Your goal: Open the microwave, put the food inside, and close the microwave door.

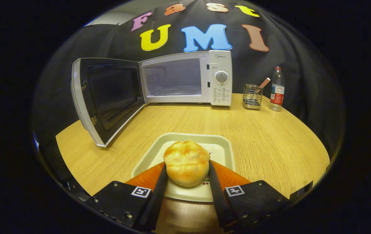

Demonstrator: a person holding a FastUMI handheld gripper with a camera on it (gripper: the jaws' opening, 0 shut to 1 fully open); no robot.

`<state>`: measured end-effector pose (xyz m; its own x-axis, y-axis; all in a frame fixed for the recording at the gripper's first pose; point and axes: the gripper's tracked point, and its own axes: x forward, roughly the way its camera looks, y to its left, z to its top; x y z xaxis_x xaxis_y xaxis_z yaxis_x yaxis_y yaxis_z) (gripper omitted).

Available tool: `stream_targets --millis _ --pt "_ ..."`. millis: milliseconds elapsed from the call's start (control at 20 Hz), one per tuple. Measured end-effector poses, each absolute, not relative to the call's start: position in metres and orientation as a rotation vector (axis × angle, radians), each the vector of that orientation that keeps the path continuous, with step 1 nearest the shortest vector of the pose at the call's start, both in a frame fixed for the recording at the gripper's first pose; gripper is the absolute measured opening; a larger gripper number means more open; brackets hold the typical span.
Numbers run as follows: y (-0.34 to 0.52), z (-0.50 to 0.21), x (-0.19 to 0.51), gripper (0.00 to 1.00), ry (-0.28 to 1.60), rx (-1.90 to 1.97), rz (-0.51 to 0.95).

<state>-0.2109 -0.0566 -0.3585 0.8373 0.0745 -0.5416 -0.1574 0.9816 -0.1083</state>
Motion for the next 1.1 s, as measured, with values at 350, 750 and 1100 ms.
stream_targets --millis 350,750,1100 --pt "-0.037 -0.317 -0.195 0.59 0.474 -0.034 0.177" --pt "0.012 -0.293 -0.135 0.59 0.464 0.142 0.242" --pt "0.044 -0.28 -0.059 0.59 0.42 0.234 0.182"
